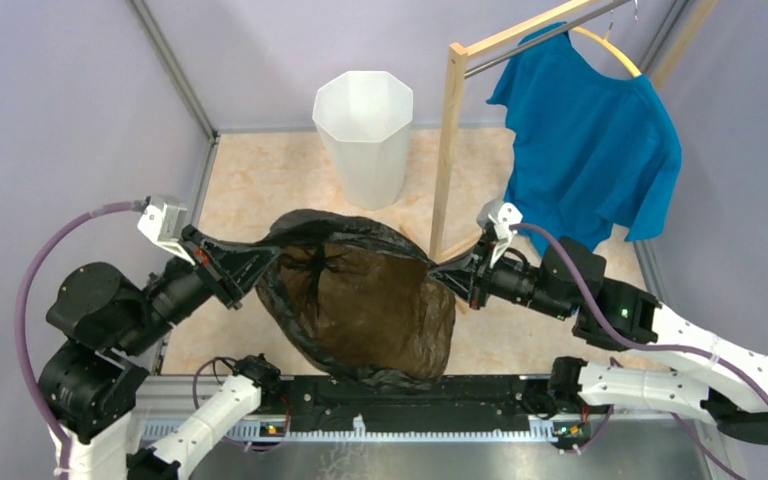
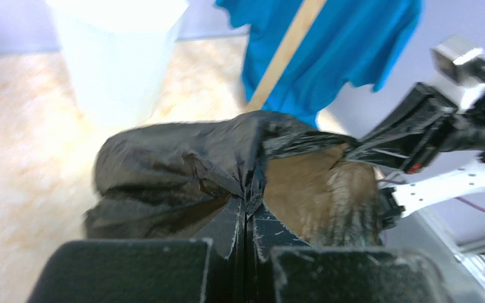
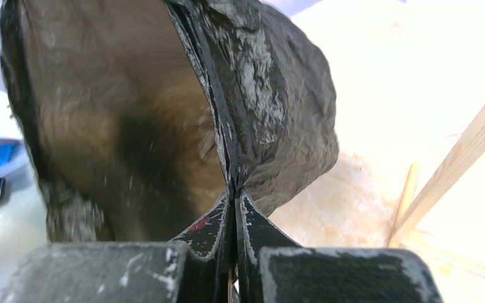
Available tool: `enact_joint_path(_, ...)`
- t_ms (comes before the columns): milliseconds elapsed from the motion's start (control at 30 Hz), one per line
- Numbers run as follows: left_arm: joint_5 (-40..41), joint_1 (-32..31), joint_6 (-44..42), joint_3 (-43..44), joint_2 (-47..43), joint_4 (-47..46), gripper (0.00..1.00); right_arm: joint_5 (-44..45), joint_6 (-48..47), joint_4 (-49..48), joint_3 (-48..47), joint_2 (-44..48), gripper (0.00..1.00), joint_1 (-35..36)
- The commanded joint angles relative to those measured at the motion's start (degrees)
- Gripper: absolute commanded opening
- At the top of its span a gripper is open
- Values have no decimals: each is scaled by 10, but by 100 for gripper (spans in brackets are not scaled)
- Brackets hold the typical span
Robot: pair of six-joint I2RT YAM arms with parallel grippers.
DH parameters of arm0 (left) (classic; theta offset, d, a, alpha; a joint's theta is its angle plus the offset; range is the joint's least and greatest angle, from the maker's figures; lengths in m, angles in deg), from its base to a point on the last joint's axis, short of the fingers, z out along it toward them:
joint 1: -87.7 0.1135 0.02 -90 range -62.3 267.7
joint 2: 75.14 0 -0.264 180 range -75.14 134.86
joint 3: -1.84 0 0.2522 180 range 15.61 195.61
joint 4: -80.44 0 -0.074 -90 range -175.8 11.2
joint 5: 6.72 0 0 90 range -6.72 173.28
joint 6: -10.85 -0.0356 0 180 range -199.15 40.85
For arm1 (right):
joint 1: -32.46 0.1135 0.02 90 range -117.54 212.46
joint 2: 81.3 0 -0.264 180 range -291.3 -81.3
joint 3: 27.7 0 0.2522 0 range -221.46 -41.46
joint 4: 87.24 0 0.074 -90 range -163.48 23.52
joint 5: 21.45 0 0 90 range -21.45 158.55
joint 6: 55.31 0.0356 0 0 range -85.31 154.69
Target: Put the trash bags into the trash bin
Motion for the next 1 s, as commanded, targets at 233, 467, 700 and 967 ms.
enact_joint_path(233,-202,0,158,-159,60,-353,0,-39,95,-222,-89,-169,0,-2)
enact_joint_path(467,-109,0,161,-212,61,-348,0,-69,160,-280,-72,-199,5,-2)
enact_joint_path(700,-64,-1,146,-264,42,-317,0,-43,197,-289,-26,-180,11,-3)
enact_joint_path(967,-49,0,220,-343,29,-364,0,-37,226,-280,-39,-230,10,-4)
